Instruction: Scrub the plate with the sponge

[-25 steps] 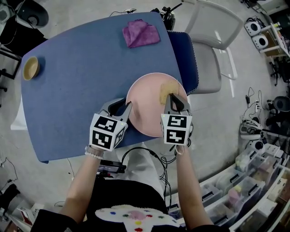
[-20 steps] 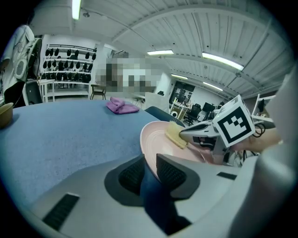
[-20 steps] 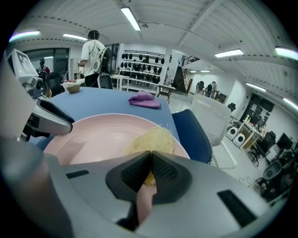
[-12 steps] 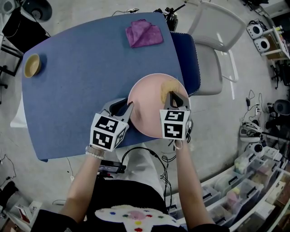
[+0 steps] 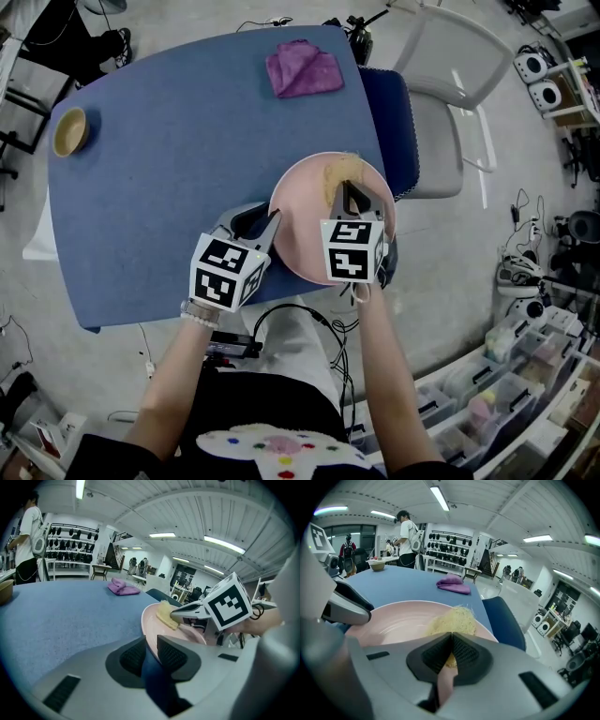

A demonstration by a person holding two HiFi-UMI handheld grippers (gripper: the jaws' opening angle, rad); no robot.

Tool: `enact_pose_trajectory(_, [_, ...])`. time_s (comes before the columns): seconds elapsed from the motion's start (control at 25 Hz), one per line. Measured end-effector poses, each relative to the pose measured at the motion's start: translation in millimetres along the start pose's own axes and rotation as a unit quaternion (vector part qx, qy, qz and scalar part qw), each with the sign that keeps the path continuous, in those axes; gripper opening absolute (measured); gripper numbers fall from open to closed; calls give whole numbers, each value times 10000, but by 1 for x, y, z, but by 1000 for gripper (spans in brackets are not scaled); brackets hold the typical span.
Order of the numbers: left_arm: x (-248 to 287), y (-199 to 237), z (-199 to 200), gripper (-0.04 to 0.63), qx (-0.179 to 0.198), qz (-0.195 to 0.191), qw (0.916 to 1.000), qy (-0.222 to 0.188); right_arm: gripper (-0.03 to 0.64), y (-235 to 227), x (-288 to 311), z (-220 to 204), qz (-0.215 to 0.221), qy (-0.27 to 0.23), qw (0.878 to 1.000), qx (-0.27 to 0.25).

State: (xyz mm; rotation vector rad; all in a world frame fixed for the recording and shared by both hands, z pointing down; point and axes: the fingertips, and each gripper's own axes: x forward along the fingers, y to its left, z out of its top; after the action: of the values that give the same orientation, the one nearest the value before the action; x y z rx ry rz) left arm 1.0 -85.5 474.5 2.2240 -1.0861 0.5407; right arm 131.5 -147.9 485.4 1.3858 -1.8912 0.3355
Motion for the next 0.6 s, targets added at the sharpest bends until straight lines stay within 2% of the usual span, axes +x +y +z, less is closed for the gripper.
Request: enact_pose_trajectory(0.6, [1,1,1,84,-97,-103,9999,1,11,64,-1,17,699,-259,9943,-767])
